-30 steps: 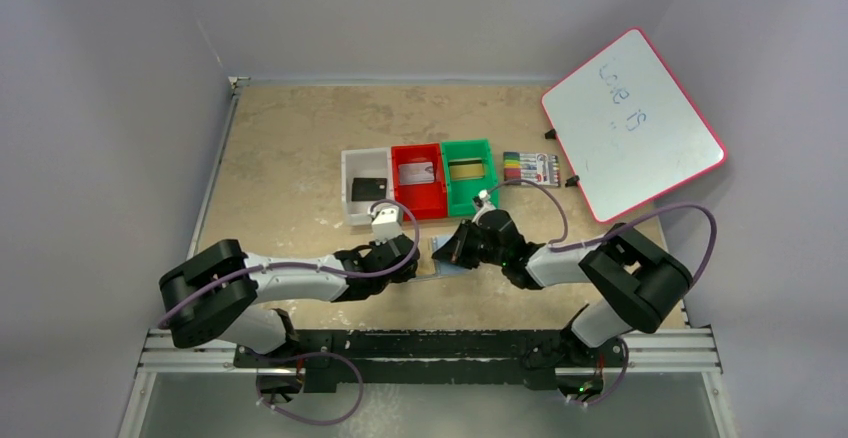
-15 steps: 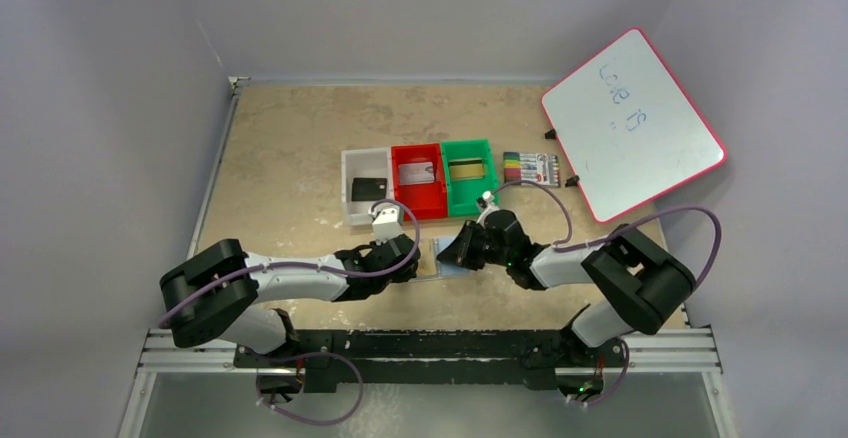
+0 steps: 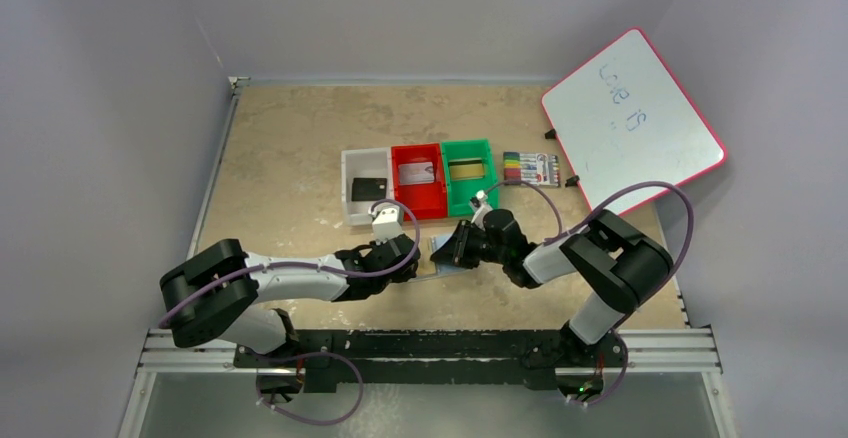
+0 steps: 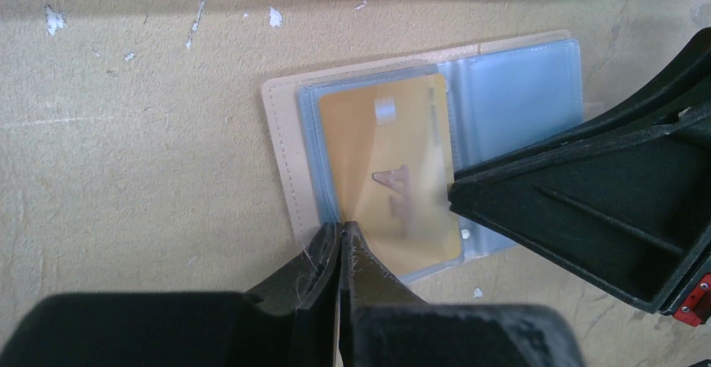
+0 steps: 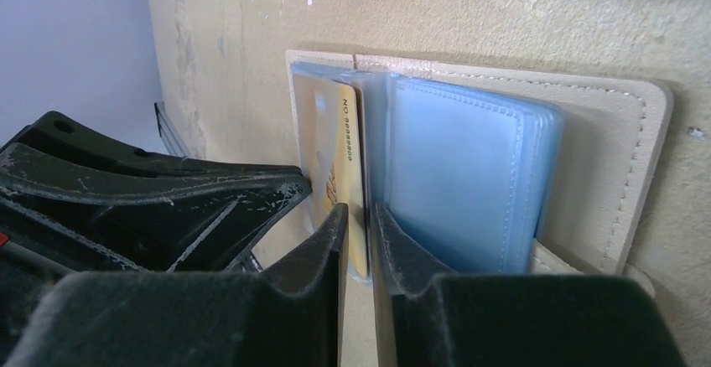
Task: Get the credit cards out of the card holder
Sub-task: Remove the credit card from the card holder.
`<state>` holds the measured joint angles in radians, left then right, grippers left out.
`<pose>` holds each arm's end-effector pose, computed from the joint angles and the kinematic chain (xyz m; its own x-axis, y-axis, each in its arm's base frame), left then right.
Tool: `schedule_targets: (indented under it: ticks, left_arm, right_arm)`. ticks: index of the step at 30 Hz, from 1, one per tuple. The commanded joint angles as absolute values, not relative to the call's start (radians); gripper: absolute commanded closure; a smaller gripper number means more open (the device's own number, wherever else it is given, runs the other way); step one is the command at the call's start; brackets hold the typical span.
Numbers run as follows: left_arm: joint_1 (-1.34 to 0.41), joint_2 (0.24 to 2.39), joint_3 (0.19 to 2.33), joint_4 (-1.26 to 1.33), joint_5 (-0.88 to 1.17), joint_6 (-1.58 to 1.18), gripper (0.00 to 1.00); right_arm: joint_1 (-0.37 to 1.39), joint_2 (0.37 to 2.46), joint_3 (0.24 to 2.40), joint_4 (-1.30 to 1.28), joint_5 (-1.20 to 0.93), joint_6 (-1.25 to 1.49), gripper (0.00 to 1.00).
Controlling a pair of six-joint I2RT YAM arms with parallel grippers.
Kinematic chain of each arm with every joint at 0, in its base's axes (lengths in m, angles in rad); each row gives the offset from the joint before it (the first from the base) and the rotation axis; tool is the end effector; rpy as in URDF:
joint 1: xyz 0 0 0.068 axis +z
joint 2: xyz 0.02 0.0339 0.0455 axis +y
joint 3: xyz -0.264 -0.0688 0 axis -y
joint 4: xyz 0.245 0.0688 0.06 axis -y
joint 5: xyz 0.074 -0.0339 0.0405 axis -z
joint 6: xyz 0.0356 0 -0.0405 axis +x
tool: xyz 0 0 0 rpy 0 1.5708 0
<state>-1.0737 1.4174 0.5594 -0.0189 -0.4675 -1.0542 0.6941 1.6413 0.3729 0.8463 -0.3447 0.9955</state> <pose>0.1347 -0.2147 0.1470 -0.7438 -0.2567 -0.6171 0.0009 0.9229 -0.3850 0.1975 0.1800 0.1168 -0.8753 0.2989 -0.3802 -0.1923 0.5062 0.8407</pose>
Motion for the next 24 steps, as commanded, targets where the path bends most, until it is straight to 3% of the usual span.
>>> schedule_targets:
  ticks: [1, 11, 15, 24]
  left_arm:
    - [-1.077, 1.434, 0.586, -0.009, -0.436, -1.046, 1.00]
    - [-1.077, 1.436, 0.586, 0.015, -0.418, -1.028, 1.00]
    - [-1.077, 1.433, 0.580, 0.011, -0.421, -1.030, 1.00]
    - [-1.077, 1.419, 0.580, -0.057, -0.470, -1.034, 1.00]
  right_arm:
    - [0.702, 1.655, 0.399, 0.957, -0.428, 0.997, 0.85]
    - [0.703, 1.649, 0.400, 0.977, -0.445, 0.990, 0.88]
    - [0.703, 1.639, 0.403, 0.933, -0.433, 0.974, 1.00]
    - [0.697, 1.524, 0.373, 0.778, -0.331, 0.987, 1.00]
